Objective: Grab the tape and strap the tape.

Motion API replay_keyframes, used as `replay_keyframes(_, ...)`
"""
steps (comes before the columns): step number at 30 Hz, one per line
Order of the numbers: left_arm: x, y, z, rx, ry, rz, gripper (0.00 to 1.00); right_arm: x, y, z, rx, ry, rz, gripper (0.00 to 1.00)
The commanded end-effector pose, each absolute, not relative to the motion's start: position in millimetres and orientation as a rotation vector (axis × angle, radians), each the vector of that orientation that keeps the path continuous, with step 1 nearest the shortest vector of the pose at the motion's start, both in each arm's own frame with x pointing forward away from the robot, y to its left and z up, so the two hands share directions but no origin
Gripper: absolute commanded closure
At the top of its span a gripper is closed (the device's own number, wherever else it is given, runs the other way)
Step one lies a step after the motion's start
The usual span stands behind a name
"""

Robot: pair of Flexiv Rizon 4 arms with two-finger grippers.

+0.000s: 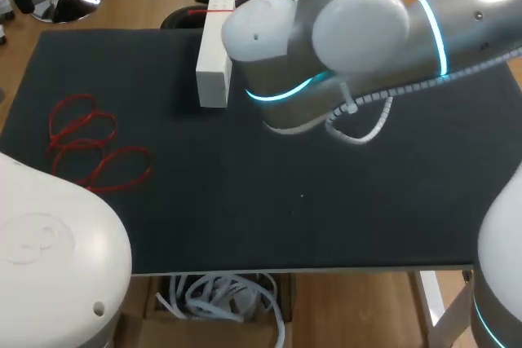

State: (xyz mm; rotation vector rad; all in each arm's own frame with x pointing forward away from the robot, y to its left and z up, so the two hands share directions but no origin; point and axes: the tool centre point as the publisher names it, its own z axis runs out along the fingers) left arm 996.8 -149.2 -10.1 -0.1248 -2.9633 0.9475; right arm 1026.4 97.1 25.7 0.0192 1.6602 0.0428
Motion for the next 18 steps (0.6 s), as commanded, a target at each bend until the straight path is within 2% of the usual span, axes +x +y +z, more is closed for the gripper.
replay_keyframes(1,996.5,-149.1,-9.3,-0.124,-2.964,0.941,1.00,1020.5,112.3,28.9,-0.009,1.656,0.004,1.00)
replay_keyframes(18,996.5,-149.1,-9.3,-0.124,-2.964,0.941,1.00,999.3,154.5,22.3,-0.149,1.640,0.014,1.00)
